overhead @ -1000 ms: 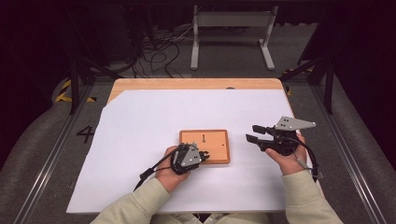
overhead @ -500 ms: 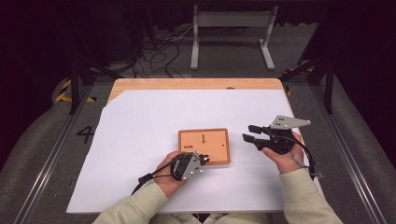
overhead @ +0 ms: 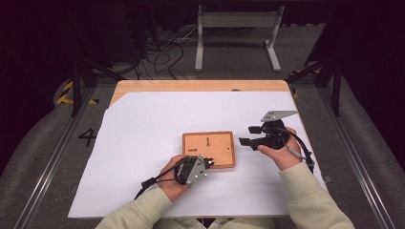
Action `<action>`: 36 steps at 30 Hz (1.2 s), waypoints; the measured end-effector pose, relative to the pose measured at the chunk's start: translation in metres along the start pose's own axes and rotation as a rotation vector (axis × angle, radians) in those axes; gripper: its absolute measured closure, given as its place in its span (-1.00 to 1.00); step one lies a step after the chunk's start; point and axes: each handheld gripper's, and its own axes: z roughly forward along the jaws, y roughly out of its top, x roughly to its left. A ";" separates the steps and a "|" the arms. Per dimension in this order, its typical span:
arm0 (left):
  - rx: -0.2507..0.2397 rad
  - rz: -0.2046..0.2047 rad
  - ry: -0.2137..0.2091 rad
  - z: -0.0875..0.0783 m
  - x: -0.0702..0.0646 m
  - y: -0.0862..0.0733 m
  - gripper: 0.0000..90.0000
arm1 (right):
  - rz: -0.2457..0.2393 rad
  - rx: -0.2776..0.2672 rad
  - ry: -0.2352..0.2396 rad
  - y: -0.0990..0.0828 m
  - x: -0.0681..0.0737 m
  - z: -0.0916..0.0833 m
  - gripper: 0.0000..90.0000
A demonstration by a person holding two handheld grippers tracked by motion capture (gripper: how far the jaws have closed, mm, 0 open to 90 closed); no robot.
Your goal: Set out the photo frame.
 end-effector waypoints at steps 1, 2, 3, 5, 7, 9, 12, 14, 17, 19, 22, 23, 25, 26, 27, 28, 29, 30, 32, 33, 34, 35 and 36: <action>0.004 0.008 0.004 0.000 0.000 0.000 0.87 | 0.009 0.023 0.008 0.002 0.000 0.004 -0.34; 0.004 0.011 0.004 0.000 -0.001 0.000 0.87 | 0.013 0.052 0.014 0.005 -0.001 0.009 -0.38; 0.005 0.013 0.006 0.000 -0.001 0.000 0.87 | 0.013 0.070 0.026 0.007 -0.001 0.013 -0.38; 0.006 0.011 0.008 -0.001 -0.002 0.000 0.87 | 0.019 0.095 0.042 0.009 -0.001 0.020 -0.40; 0.006 0.016 0.012 -0.001 -0.002 0.000 0.87 | 0.020 0.109 0.061 0.011 -0.003 0.027 -0.41; 0.007 0.017 0.013 -0.001 -0.003 0.000 0.87 | 0.025 0.123 0.084 0.013 -0.005 0.033 -0.44; 0.009 0.016 0.012 -0.001 -0.003 0.000 0.87 | 0.031 0.133 0.099 0.014 -0.008 0.039 -0.45; 0.008 0.017 0.015 -0.001 -0.003 0.000 0.87 | 0.042 0.144 0.116 0.016 -0.009 0.044 -0.46; 0.006 0.013 0.016 0.000 -0.003 0.000 0.87 | 0.043 0.160 0.134 0.018 -0.010 0.053 -0.50; 0.006 0.010 0.016 0.000 -0.003 0.000 0.87 | 0.045 0.160 0.139 0.018 -0.010 0.056 -0.50; 0.006 0.015 0.016 0.000 -0.003 0.000 0.87 | 0.060 0.174 0.164 0.016 -0.012 0.068 -0.53; 0.006 0.015 0.016 0.000 -0.003 0.000 0.87 | 0.060 0.174 0.164 0.016 -0.012 0.068 -0.53; 0.008 0.017 0.017 0.000 -0.003 0.000 0.87 | 0.061 0.180 0.177 0.014 -0.013 0.073 -0.53; 0.007 0.015 0.017 0.000 -0.003 0.000 0.87 | 0.062 0.183 0.186 0.014 -0.013 0.076 -0.53; 0.007 0.015 0.017 0.000 -0.003 0.000 0.87 | 0.065 0.184 0.198 0.013 -0.014 0.079 -0.53; 0.006 0.016 0.013 0.000 -0.003 0.000 0.87 | 0.065 0.191 0.209 0.012 -0.013 0.083 -0.53; 0.006 0.016 0.013 0.000 -0.003 0.000 0.87 | 0.061 0.193 0.212 0.012 -0.013 0.085 -0.53; 0.004 0.014 0.014 0.000 -0.003 0.000 0.87 | 0.061 0.193 0.212 0.012 -0.013 0.085 -0.53; 0.008 0.021 0.021 0.000 -0.003 0.000 0.87 | 0.079 0.192 0.236 0.010 -0.016 0.090 -0.49; 0.008 0.021 0.021 0.000 -0.003 0.000 0.87 | 0.079 0.192 0.236 0.010 -0.016 0.090 -0.49; 0.007 0.024 0.020 0.000 -0.003 0.000 0.87 | 0.090 0.196 0.251 0.010 -0.016 0.092 -0.49; 0.007 0.025 0.021 0.000 -0.003 0.000 0.87 | 0.092 0.202 0.261 0.009 -0.017 0.094 -0.49; 0.007 0.024 0.021 0.000 -0.003 0.000 0.87 | 0.099 0.205 0.274 0.008 -0.017 0.096 -0.50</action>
